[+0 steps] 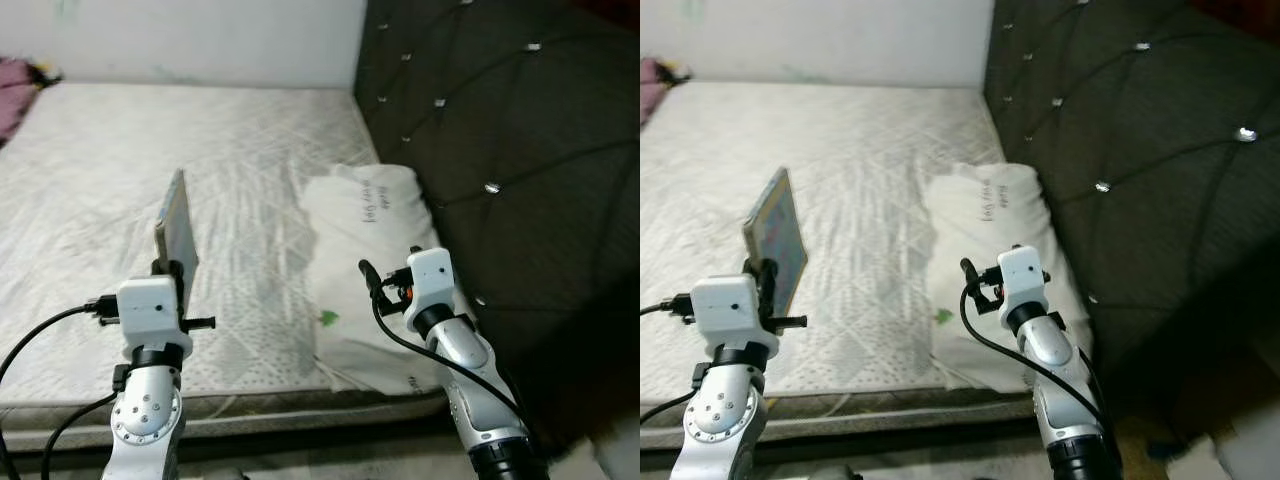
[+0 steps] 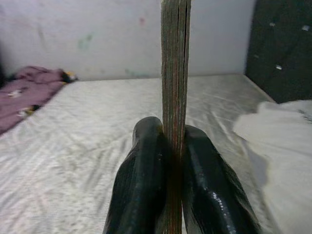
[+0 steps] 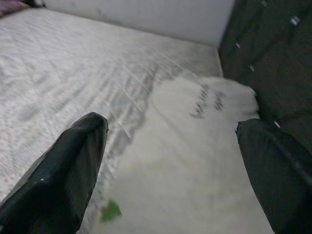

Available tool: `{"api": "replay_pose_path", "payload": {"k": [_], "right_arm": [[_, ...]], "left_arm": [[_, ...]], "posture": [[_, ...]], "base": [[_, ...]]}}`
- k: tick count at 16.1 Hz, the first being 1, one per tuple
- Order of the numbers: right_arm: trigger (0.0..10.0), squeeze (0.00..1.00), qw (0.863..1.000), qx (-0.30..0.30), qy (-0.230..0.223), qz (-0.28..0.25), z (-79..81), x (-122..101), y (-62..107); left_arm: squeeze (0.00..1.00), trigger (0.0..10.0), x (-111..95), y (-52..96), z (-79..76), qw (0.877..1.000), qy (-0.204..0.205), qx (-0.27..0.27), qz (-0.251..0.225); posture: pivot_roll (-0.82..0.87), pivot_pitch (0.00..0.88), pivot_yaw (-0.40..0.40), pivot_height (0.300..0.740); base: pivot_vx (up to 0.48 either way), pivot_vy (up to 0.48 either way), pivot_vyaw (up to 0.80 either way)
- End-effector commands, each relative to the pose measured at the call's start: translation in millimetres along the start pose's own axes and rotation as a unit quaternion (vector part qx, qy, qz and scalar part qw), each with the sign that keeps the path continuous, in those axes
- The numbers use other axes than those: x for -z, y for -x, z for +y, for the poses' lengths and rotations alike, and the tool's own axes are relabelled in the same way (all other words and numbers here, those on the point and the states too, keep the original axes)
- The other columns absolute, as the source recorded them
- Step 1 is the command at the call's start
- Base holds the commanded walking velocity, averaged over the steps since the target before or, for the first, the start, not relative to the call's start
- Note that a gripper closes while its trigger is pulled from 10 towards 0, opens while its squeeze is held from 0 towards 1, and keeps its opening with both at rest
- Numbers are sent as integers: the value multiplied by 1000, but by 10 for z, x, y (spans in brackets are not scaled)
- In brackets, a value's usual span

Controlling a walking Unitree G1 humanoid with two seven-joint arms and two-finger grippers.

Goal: Clean up the room

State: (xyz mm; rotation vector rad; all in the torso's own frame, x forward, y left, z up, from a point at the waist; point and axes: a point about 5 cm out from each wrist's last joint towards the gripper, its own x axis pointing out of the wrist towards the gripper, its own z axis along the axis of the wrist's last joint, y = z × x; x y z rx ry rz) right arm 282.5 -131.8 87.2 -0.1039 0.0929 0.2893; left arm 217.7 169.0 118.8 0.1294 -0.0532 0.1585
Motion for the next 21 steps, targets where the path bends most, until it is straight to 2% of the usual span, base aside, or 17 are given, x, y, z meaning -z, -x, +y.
{"api": "replay_pose_path", "payload": {"k": [1, 3, 10, 21], "right_arm": [[10000, 0, 1000, -1, 0, -5, -17, -41, 16], [10000, 0, 1000, -3, -1, -5, -18, -40, 19], [10000, 0, 1000, -7, -3, 0, -40, -46, 32], [10000, 0, 1000, -12, -1, -1, -53, -69, 64]], "left_arm": [[0, 10000, -78, 2, -32, 1000, 7, 3, -17], [0, 10000, -75, 0, -31, 1000, 10, 2, -14], [0, 10000, -79, -54, -13, 999, 30, -9, -8], [0, 10000, -70, -61, -24, 998, 63, -7, 1]], "posture": [[59, 35, -61, 740], [59, 40, -62, 740], [50, 52, -69, 740], [37, 69, -75, 740]], "base": [[0, 0, -800], [0, 0, -662], [0, 0, 0], [0, 0, 0]]}}
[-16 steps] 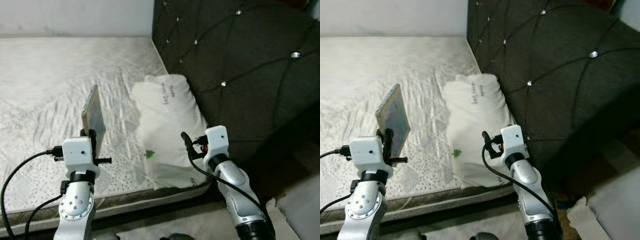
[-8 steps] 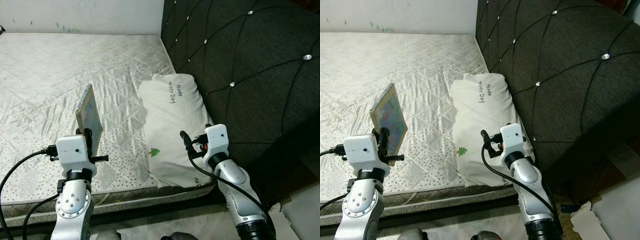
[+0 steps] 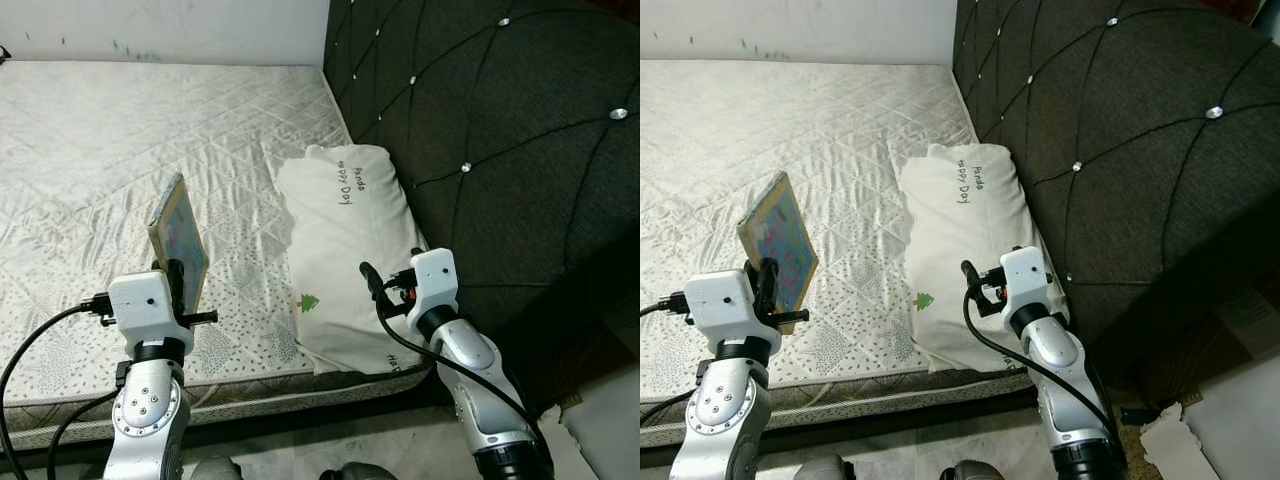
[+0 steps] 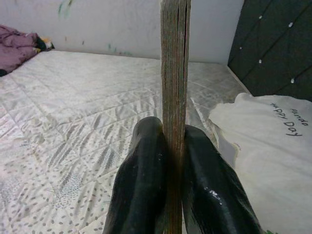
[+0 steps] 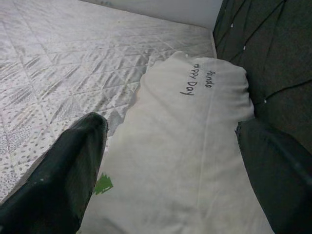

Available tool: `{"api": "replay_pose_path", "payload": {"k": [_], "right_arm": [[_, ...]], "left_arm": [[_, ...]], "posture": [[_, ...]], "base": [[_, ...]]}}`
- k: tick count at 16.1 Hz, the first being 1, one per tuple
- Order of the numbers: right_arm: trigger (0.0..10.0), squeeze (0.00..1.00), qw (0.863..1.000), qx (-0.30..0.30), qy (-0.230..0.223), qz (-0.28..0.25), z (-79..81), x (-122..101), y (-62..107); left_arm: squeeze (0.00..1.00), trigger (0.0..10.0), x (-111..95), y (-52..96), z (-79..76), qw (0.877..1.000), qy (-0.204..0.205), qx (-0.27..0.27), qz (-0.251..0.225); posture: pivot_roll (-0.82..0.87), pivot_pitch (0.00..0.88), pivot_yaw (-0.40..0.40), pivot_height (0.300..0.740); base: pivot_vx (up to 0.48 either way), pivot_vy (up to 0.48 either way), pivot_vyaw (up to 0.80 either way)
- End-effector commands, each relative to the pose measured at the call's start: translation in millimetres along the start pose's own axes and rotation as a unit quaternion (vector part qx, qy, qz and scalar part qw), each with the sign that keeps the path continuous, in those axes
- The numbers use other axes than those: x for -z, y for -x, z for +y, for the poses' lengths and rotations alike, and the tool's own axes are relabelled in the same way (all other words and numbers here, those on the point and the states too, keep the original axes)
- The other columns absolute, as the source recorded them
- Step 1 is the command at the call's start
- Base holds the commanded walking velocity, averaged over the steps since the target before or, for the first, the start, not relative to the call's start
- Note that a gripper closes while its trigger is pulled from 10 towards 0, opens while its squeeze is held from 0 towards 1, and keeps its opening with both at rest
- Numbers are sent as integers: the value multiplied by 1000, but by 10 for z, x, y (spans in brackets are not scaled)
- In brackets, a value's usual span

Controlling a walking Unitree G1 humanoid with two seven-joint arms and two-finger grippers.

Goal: Clean up the room

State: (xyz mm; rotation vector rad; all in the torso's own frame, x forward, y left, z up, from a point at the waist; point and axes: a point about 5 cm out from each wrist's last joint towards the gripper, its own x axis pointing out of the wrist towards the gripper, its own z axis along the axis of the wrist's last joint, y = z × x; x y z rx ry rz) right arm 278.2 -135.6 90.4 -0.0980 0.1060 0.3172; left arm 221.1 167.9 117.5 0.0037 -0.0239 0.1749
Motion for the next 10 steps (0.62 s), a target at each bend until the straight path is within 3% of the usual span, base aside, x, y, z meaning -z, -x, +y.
{"api": "replay_pose_path", "payload": {"k": [1, 4, 10], "right_arm": [[10000, 0, 1000, 2, 2, -6, -28, -48, 19], [10000, 0, 1000, 2, 1, -6, -37, -50, 27], [10000, 0, 1000, -1, 6, -3, -45, -57, 18]], "left_arm": [[0, 10000, -87, -24, -31, 1000, 8, 10, -20], [0, 10000, -95, -18, -50, 999, 17, 18, -23], [0, 10000, -93, -27, -67, 999, 24, 21, -20]], "posture": [[35, 72, -75, 740], [33, 76, -77, 740], [30, 73, -85, 740]], "base": [[0, 0, 0], [0, 0, 0], [258, 0, 0]]}}
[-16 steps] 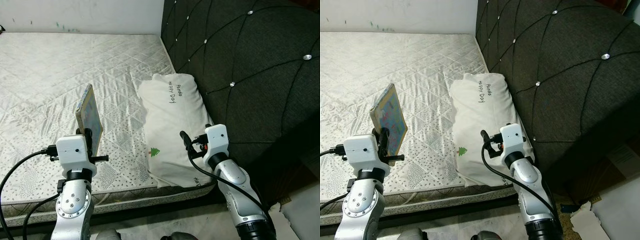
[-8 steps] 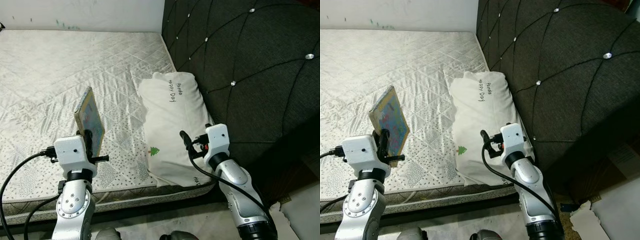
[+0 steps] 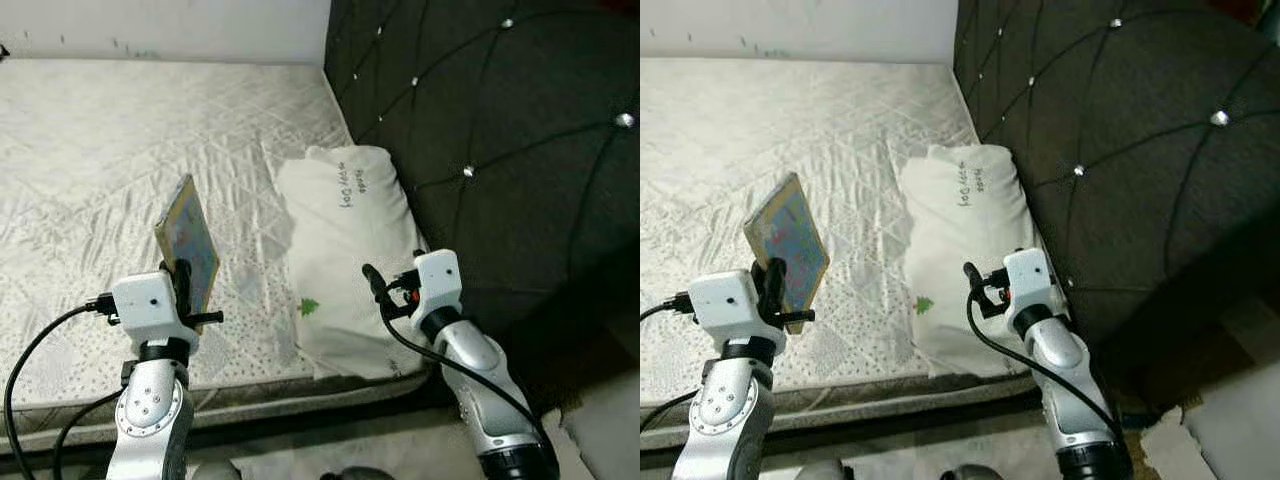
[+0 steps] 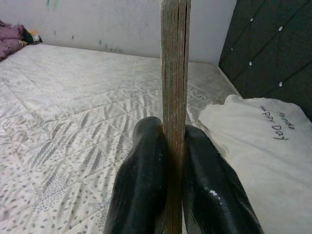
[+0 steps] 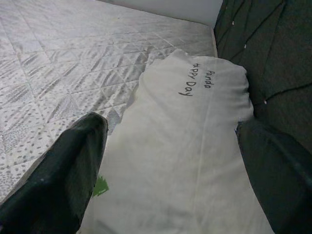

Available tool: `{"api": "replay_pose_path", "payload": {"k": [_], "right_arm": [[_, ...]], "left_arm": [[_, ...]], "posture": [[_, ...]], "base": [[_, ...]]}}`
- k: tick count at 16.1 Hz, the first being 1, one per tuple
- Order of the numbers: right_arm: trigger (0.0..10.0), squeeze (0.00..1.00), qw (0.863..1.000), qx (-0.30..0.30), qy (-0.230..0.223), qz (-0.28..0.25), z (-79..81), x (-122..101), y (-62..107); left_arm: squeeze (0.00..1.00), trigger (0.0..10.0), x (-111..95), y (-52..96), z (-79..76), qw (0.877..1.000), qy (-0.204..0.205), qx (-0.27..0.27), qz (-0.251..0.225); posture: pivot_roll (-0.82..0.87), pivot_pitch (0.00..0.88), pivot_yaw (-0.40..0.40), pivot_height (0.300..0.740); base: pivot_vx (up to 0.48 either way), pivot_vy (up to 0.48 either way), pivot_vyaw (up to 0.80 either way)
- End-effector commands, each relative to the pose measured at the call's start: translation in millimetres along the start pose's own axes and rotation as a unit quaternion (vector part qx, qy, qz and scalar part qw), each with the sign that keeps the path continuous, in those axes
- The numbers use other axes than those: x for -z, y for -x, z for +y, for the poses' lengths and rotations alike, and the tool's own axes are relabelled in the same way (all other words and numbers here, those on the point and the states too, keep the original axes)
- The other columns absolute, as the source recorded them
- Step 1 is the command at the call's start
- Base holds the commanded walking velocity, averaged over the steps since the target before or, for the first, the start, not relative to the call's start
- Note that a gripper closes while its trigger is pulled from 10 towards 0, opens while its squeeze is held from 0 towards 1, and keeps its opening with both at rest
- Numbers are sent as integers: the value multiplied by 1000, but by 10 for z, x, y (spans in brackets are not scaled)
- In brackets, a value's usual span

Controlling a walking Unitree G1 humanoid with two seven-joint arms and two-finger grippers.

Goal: Clean up the room

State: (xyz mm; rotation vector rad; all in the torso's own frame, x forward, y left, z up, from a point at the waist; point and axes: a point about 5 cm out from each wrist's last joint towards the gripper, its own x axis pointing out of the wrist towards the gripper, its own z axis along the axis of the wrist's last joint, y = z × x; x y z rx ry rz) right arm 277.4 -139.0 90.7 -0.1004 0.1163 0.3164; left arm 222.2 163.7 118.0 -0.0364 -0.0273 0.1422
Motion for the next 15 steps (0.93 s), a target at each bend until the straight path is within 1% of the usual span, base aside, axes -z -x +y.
{"api": "replay_pose_path", "payload": {"k": [1, 15], "right_arm": [[10000, 0, 1000, -1, 6, -8, -18, -60, -5], [10000, 0, 1000, -8, 9, -12, -18, -81, 6]], "left_arm": [[0, 10000, -76, -31, -25, 1000, 4, 3, -17], [0, 10000, -57, -75, -32, 1000, 22, -12, -11]], "posture": [[29, 72, -85, 740], [18, 82, -91, 740]], "base": [[0, 0, 0], [0, 0, 0]]}}
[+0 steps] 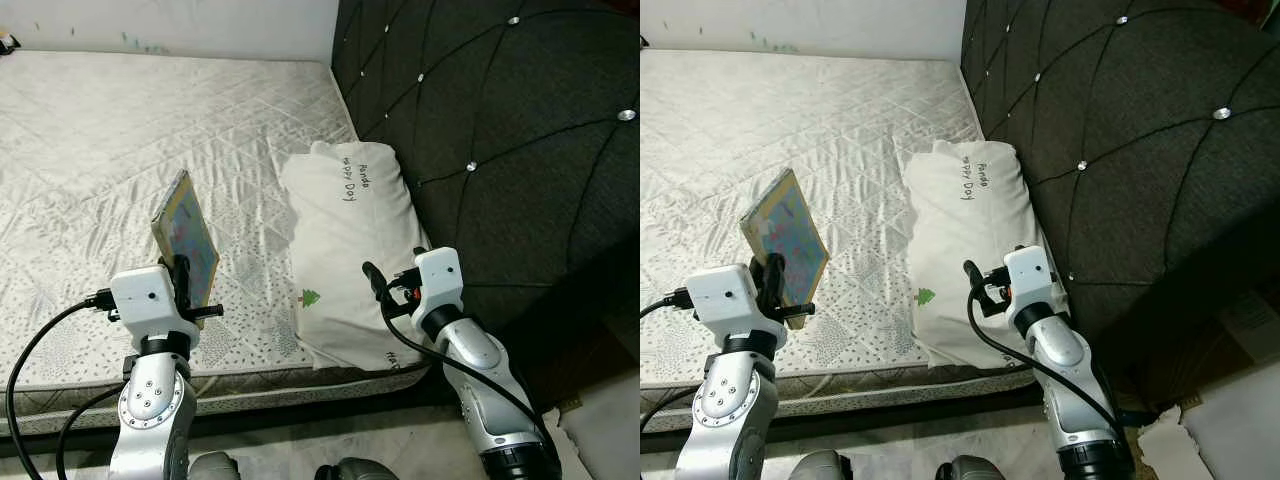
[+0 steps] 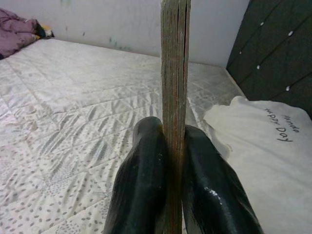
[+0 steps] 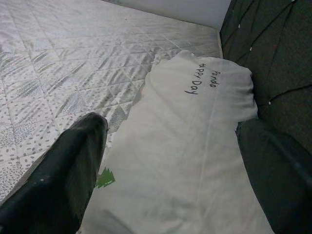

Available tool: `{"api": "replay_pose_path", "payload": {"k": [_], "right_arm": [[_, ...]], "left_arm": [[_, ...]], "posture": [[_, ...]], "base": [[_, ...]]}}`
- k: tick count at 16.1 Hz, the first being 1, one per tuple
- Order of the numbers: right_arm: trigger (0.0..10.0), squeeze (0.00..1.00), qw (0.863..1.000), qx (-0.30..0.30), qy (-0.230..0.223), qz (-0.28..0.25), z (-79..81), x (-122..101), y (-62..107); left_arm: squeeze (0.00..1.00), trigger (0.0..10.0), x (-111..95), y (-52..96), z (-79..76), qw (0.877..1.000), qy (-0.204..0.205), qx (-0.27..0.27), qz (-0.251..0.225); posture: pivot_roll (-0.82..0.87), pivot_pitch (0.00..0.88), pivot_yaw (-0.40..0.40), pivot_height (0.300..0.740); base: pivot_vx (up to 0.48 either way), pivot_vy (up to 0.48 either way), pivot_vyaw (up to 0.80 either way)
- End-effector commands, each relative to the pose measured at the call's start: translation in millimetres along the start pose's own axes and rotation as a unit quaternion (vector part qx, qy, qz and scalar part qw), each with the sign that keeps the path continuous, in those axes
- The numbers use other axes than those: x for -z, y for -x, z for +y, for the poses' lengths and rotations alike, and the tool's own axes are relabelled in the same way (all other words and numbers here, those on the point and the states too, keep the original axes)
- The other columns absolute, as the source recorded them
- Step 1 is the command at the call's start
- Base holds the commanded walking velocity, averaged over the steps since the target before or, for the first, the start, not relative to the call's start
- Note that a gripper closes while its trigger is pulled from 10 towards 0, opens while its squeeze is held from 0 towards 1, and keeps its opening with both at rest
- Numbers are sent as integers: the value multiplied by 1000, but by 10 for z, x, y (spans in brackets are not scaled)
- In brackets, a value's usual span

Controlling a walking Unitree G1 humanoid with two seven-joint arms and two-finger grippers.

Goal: Clean up the room

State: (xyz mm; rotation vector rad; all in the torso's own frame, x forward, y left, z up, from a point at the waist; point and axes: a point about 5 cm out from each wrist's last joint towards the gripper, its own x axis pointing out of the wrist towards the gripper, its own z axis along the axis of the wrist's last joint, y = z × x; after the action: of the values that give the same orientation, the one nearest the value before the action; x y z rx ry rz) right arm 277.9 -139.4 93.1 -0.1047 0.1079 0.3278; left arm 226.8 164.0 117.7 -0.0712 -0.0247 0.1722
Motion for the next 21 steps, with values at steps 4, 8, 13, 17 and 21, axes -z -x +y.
{"api": "replay_pose_path", "payload": {"k": [4, 8, 13, 17, 21], "right_arm": [[10000, 0, 1000, -5, 6, -10, -15, -65, 2], [10000, 0, 1000, -9, 7, -10, -13, -66, -8], [10000, 0, 1000, -9, 8, -9, -18, -63, -22], [10000, 0, 1000, -10, 6, -7, -15, -57, -30], [10000, 0, 1000, -12, 5, -7, -12, -57, -33]], "left_arm": [[0, 10000, -57, -36, -27, 1000, 9, -1, -12], [0, 10000, -56, -44, -21, 1000, 9, -6, -13], [0, 10000, -67, -61, 1, 1000, 0, -18, -18], [0, 10000, -53, -81, 62, 999, -9, -42, -14], [0, 10000, -42, -78, 74, 999, -9, -48, -11]], "posture": [[17, 81, -92, 721], [20, 78, -95, 671], [23, 74, -95, 646], [25, 72, -97, 646], [26, 73, -98, 646]], "base": [[0, 0, 0], [0, 0, 0], [0, 0, 0], [0, 0, 0], [0, 0, 0]]}}
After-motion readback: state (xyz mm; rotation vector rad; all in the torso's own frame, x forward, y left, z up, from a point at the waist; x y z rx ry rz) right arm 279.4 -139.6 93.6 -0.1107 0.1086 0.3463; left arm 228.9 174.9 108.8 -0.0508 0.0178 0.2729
